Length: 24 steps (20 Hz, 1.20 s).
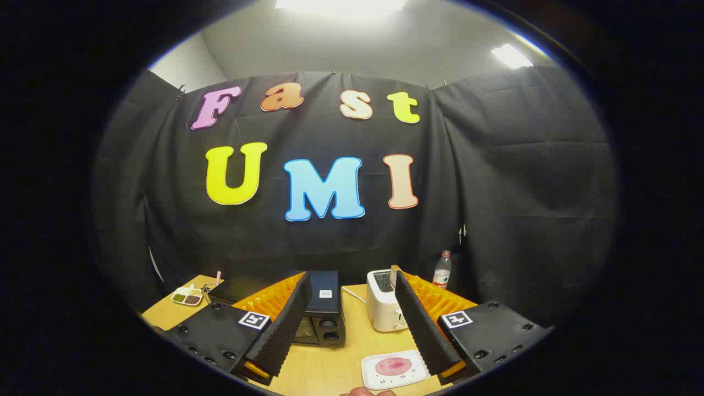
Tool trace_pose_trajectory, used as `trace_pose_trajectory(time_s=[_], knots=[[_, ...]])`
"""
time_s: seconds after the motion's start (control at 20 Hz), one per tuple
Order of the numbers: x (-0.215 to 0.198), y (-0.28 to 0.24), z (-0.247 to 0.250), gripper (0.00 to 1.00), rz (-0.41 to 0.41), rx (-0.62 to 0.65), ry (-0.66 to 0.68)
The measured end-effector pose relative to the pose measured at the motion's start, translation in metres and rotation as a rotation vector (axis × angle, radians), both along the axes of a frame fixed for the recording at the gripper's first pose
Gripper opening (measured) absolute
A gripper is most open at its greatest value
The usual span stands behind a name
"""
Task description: Open the toaster oven, put the food inside, and close the toaster oven door.
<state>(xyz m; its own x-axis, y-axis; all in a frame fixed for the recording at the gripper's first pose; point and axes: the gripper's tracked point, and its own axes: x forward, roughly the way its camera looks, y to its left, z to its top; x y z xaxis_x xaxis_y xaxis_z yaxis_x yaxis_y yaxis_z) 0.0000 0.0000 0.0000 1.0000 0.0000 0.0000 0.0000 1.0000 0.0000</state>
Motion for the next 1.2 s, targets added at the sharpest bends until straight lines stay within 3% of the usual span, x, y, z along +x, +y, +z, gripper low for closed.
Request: trace_pose_trajectory(time_s=[0.45,1.2], knots=[[-0.001,-0.008,-0.001,0.97,-0.01,0.012,0.008],[0.006,0.026,-0.003,0.97,0.03,-0.012,0.035]])
